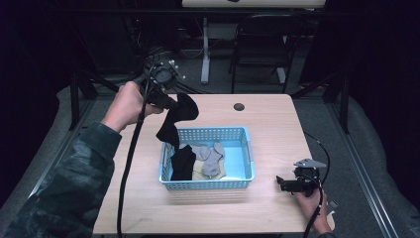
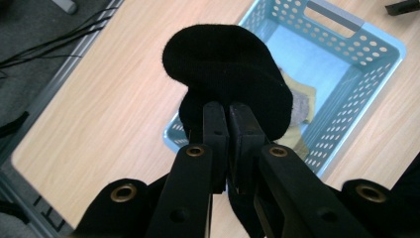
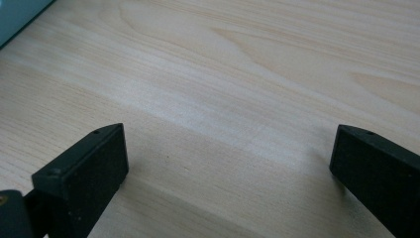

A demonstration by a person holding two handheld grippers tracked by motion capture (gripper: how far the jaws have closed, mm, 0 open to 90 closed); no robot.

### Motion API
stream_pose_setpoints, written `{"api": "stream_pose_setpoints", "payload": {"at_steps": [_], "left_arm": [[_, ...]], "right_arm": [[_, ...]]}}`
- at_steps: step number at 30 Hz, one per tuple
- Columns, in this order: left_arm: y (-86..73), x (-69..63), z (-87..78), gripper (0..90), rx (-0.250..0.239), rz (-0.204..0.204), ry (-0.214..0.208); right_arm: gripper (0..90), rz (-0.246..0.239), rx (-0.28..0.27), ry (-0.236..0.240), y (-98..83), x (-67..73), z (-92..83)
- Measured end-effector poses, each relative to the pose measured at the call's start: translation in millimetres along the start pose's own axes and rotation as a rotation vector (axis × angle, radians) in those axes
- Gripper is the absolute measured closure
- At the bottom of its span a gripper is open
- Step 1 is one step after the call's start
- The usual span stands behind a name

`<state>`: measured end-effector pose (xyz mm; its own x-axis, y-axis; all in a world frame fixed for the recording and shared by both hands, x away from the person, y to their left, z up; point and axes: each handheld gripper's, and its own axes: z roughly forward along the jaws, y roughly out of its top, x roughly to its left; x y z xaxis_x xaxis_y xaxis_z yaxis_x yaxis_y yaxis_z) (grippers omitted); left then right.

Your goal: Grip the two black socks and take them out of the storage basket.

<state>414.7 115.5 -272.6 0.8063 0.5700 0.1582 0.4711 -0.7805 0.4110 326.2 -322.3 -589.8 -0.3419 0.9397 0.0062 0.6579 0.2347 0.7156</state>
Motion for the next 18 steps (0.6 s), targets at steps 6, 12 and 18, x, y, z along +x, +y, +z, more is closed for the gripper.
{"api": "stream_pose_setpoints", "payload": {"at_steps": [6, 12, 18], "left_arm": [[-12.9, 11.2, -17.4, 87.1, -0.021, -0.032, 0.027], [-35.2, 26.4, -25.8, 87.1, -0.030, -0.081, 0.042], [-61.2, 44.3, -28.6, 87.0, -0.042, -0.142, 0.052]], "right_arm": [[1.0, 0.000, -0.001, 0.000, 0.0, 0.0, 0.0], [1.0, 0.001, -0.001, 0.000, -0.1, 0.1, 0.1], [1.0, 0.000, -0.001, 0.000, -0.1, 0.1, 0.0]]}}
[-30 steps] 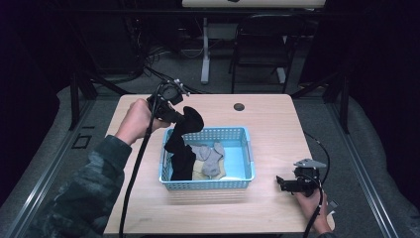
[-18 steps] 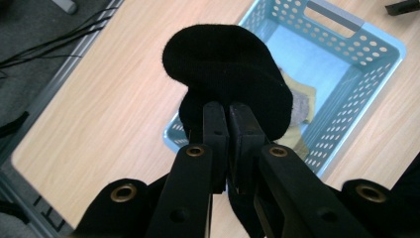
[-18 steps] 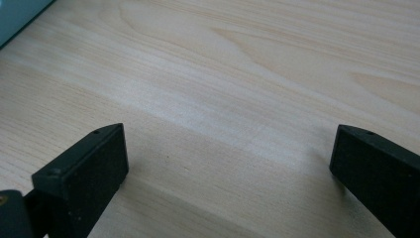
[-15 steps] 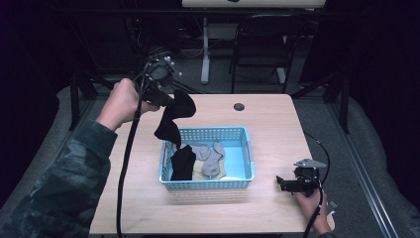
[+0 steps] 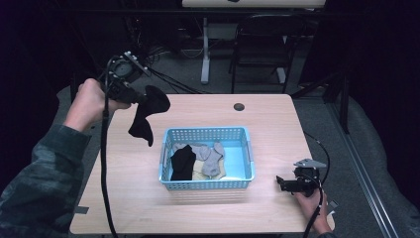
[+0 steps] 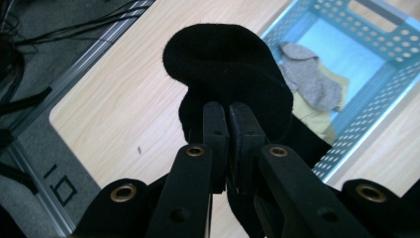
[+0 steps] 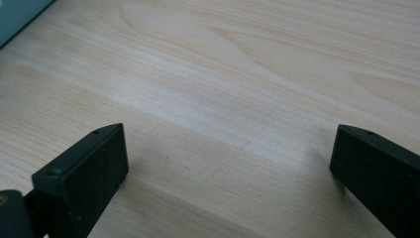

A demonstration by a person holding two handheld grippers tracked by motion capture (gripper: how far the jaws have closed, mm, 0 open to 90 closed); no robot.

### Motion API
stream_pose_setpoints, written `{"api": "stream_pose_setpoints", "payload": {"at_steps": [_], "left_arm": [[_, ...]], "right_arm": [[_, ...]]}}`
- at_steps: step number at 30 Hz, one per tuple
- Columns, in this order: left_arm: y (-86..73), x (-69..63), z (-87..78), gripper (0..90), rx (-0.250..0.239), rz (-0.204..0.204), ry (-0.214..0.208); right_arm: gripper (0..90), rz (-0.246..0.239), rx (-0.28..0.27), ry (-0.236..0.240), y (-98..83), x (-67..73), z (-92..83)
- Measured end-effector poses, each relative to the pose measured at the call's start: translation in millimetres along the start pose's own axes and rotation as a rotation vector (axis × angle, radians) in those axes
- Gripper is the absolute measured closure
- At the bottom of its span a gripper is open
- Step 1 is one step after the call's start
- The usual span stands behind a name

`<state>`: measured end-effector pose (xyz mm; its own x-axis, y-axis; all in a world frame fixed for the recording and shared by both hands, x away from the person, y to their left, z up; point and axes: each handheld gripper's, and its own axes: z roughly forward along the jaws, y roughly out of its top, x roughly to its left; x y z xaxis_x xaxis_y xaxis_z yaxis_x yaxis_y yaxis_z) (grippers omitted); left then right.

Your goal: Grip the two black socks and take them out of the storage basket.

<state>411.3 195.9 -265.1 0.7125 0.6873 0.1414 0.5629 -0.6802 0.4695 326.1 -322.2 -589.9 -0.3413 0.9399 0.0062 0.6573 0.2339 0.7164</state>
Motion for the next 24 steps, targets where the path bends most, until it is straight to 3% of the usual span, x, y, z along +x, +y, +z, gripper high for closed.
{"api": "stream_pose_setpoints", "payload": {"at_steps": [12, 17, 24], "left_arm": [[-54.8, 41.5, 34.7, 87.0, 0.014, -0.138, -0.038], [-78.7, 52.7, 62.1, 87.0, 0.023, -0.186, -0.067], [-108.2, 57.3, 108.3, 86.8, 0.054, -0.252, -0.093]], "right_arm": [[1.0, 0.001, 0.003, 0.001, 0.1, 0.1, -0.3], [1.0, 0.000, 0.002, 0.001, 0.2, 0.0, -0.1], [1.0, -0.001, 0.002, 0.003, 0.4, -0.2, -0.1]]}}
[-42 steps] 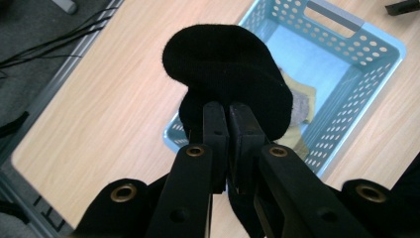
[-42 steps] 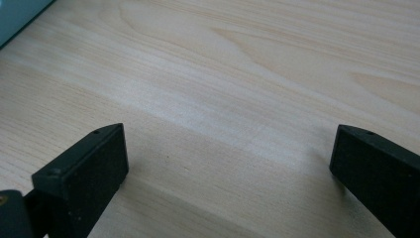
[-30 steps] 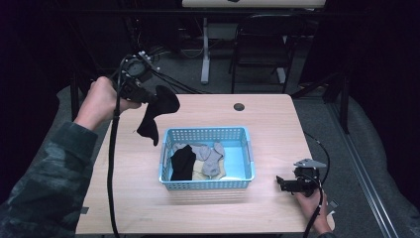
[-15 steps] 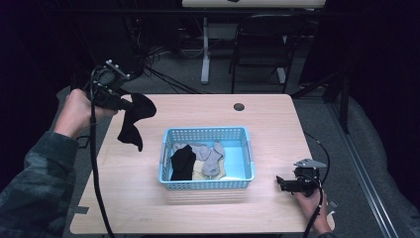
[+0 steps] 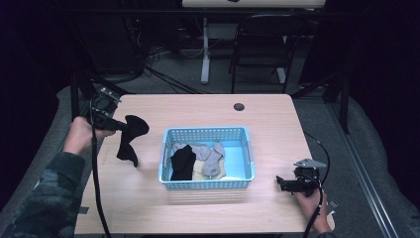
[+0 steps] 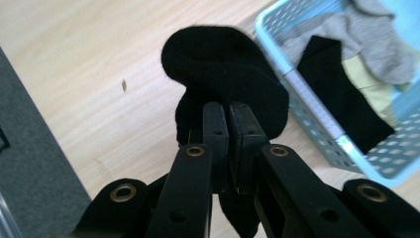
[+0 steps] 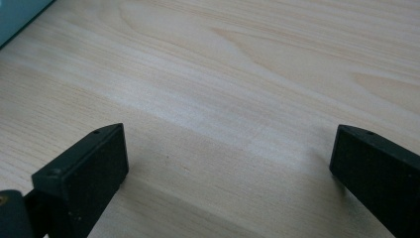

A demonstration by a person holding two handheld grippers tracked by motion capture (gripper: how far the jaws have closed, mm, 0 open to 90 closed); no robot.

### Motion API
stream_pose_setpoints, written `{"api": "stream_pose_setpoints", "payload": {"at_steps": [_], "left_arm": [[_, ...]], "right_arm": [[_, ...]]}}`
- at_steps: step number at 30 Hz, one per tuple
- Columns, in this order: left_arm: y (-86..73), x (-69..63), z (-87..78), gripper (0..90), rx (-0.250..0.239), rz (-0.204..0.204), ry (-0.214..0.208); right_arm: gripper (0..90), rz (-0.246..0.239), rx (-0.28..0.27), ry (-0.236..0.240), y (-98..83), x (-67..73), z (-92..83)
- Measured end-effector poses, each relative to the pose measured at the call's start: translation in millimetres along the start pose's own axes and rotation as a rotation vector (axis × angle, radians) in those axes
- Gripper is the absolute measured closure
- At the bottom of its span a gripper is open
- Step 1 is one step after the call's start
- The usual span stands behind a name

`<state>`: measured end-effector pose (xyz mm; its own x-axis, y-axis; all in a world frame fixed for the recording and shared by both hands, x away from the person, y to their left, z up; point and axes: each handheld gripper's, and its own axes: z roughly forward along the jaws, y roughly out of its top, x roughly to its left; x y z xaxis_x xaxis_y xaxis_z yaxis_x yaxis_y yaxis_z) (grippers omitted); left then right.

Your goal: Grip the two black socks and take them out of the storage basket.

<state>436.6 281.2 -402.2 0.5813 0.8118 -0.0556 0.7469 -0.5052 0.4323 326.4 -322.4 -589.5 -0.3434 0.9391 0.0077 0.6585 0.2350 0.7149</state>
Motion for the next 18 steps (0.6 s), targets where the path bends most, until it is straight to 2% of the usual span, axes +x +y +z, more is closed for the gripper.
{"api": "stream_pose_setpoints", "payload": {"at_steps": [3, 7, 11, 12, 14, 17, 18], "left_arm": [[-11.6, 5.4, 24.7, 86.6, 0.028, -0.025, -0.006], [-26.1, 11.1, 57.0, 86.0, 0.050, -0.081, -0.043], [-36.7, 13.8, 74.3, 80.2, 0.066, -0.122, -0.054], [-38.5, 14.3, 75.3, 76.5, 0.057, -0.132, -0.053], [-40.9, 14.6, 72.5, 63.8, 0.035, -0.131, -0.025], [-43.4, 12.8, 64.8, 40.9, -0.015, -0.151, 0.028], [-44.1, 11.7, 61.3, 32.9, -0.038, -0.152, 0.029]], "right_arm": [[1.0, 0.000, 0.000, 0.000, -0.1, 0.0, 0.0], [1.1, 0.004, -0.003, -0.001, -0.2, 0.3, 0.1], [1.1, 0.004, -0.005, -0.001, -0.4, 0.3, 0.2], [1.1, 0.004, -0.005, -0.001, -0.4, 0.3, 0.2], [1.2, 0.004, -0.005, -0.002, -0.4, 0.4, 0.1], [1.2, 0.005, -0.007, -0.005, -0.7, 0.4, -0.1], [1.2, 0.005, -0.006, -0.005, -0.7, 0.4, -0.1]]}}
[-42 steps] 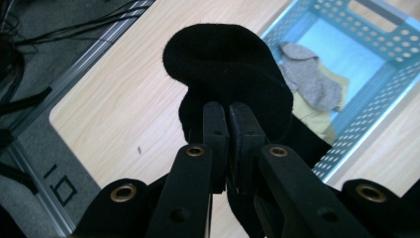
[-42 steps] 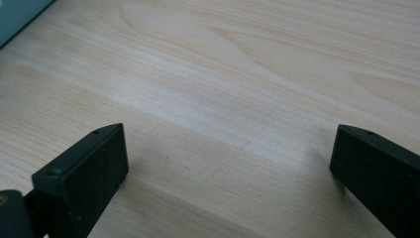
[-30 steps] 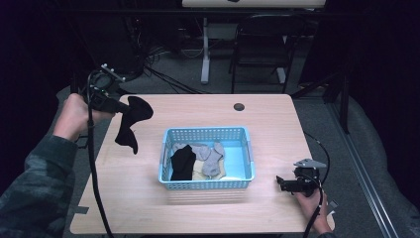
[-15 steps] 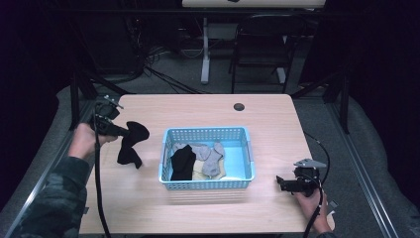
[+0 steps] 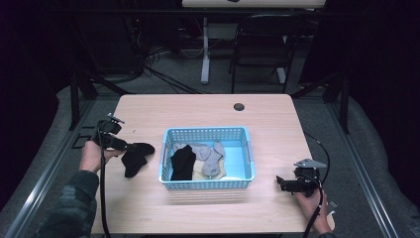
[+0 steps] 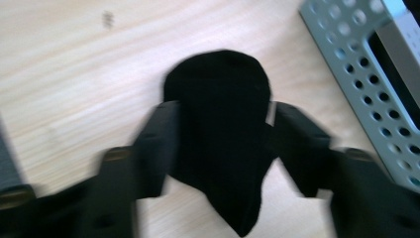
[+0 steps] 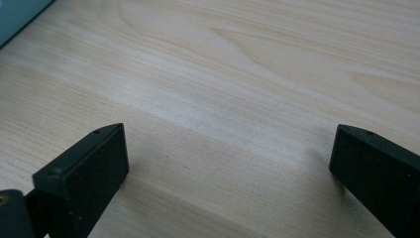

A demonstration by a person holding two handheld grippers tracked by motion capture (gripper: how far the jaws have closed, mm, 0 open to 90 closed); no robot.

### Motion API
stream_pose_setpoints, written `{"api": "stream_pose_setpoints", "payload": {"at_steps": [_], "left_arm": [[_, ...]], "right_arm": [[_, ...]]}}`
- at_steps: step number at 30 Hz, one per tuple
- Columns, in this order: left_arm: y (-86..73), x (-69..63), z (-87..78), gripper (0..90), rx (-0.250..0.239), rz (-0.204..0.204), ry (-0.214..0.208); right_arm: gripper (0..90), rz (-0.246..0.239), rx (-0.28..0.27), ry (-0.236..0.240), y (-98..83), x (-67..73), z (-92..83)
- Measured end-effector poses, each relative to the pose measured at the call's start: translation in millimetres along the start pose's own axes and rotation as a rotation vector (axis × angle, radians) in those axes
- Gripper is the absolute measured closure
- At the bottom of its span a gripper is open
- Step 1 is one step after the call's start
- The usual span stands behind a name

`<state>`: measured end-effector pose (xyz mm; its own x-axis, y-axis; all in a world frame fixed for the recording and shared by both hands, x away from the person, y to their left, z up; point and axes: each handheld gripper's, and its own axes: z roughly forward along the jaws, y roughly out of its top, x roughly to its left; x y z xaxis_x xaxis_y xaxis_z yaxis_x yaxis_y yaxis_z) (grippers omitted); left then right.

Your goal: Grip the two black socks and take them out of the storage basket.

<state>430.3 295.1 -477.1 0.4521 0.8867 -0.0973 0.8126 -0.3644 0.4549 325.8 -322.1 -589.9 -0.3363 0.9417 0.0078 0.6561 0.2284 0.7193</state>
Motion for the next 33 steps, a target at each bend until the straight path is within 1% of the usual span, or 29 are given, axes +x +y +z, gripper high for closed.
{"api": "stream_pose_setpoints", "payload": {"at_steps": [1, 3, 4, 7, 8, 9, 11, 13, 15, 16, 22, 23, 24, 27, 28, 29, 31, 33], "left_arm": [[-0.5, -1.3, -4.6, 28.7, -0.021, 0.004, -0.006], [-0.2, -5.2, -9.6, 19.6, -0.042, 0.009, -0.012], [0.2, -8.9, -13.7, 16.5, -0.055, 0.014, -0.011], [3.8, -17.3, -21.4, 12.8, -0.065, 0.045, -0.032], [5.7, -21.4, -24.4, 7.9, -0.069, 0.055, -0.028], [7.7, -25.2, -27.3, 6.5, -0.074, 0.063, -0.037], [12.7, -34.5, -32.8, 5.9, -0.085, 0.090, -0.038], [16.9, -42.3, -35.9, 1.7, -0.092, 0.105, -0.039], [21.3, -51.6, -38.4, 1.2, -0.099, 0.126, -0.033], [23.6, -55.7, -38.5, 0.6, -0.095, 0.138, -0.031], [37.6, -75.3, -35.1, 0.0, -0.084, 0.183, -0.047], [40.1, -78.4, -33.6, 0.0, -0.083, 0.184, -0.065], [42.6, -82.4, -31.9, 0.0, -0.081, 0.194, -0.069], [50.0, -93.0, -26.5, 0.0, -0.077, 0.226, -0.075], [52.3, -96.5, -24.5, 0.2, -0.068, 0.239, -0.076], [54.9, -101.0, -22.3, 0.1, -0.067, 0.249, -0.073], [58.2, -106.9, -18.4, 0.1, -0.057, 0.262, -0.084], [61.6, -113.5, -13.5, 0.1, -0.049, 0.280, -0.082]], "right_arm": [[1.2, 0.000, 0.000, 0.000, 0.0, 0.0, 0.0], [1.2, 0.000, 0.000, 0.000, 0.0, 0.0, 0.1], [1.2, 0.000, 0.000, 0.000, 0.0, -0.1, 0.0], [1.2, 0.000, 0.000, 0.000, 0.0, 0.0, 0.0], [1.2, 0.000, 0.000, -0.001, 0.1, -0.1, 0.1], [1.2, 0.001, 0.000, 0.000, 0.1, -0.1, 0.1], [1.2, 0.000, 0.000, -0.003, 0.1, -0.1, 0.2], [1.2, 0.000, 0.001, 0.001, 0.2, -0.2, 0.2], [1.2, 0.001, 0.001, 0.002, 0.3, -0.2, 0.2], [1.2, 0.001, 0.001, 0.002, 0.3, -0.2, 0.3], [1.2, 0.001, 0.001, 0.002, 0.3, -0.2, 0.3], [1.2, 0.001, 0.001, 0.002, 0.3, -0.2, 0.3], [1.2, 0.000, 0.001, 0.002, 0.3, -0.3, 0.3], [1.2, 0.000, 0.001, 0.002, 0.4, -0.3, 0.3], [1.2, 0.000, 0.001, 0.002, 0.3, -0.3, 0.3], [1.2, 0.001, 0.001, 0.002, 0.4, -0.2, 0.3], [1.2, 0.000, 0.002, 0.003, 0.4, -0.3, 0.3], [1.2, 0.000, 0.001, 0.002, 0.4, -0.3, 0.3]]}}
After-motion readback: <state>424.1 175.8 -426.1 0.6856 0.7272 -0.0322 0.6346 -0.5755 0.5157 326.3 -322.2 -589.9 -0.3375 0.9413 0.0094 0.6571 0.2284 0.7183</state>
